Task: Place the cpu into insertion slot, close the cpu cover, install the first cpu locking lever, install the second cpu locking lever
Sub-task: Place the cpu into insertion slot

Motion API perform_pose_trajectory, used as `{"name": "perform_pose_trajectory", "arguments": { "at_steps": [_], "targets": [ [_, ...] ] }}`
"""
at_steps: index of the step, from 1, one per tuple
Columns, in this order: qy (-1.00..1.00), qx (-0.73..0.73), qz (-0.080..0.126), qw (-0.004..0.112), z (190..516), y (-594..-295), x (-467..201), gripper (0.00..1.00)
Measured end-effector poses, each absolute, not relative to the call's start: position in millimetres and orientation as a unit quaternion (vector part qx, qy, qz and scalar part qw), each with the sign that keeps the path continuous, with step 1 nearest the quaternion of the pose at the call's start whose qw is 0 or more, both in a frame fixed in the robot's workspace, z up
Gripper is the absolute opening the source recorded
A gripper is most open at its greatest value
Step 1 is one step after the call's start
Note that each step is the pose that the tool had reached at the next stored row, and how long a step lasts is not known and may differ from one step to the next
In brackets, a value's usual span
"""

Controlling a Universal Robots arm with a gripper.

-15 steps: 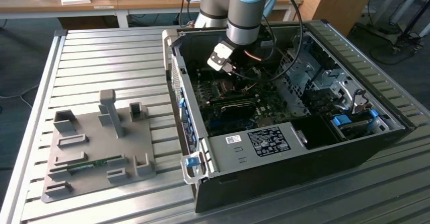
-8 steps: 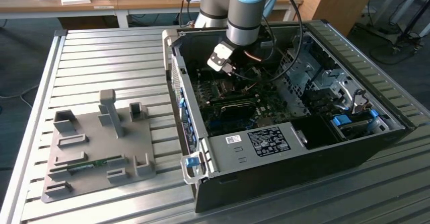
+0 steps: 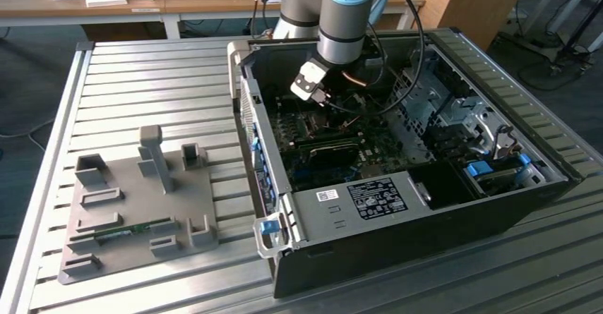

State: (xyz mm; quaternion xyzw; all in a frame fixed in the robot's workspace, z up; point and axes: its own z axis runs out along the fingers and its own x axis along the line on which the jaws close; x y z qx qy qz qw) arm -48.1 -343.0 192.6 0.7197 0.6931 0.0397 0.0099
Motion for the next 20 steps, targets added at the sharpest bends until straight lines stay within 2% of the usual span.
{"name": "perform_pose_trajectory", "arguments": {
  "at_steps": [16, 19, 20],
  "targets": [
    [0.693, 0.720, 0.040, 0.010, 191.7, -343.0, -48.1, 0.54],
    [0.693, 0.720, 0.040, 0.010, 191.4, -342.8, -48.0, 0.55],
    [0.693, 0.720, 0.040, 0.010, 191.4, -342.9, -48.0, 0.62]
  ]
}}
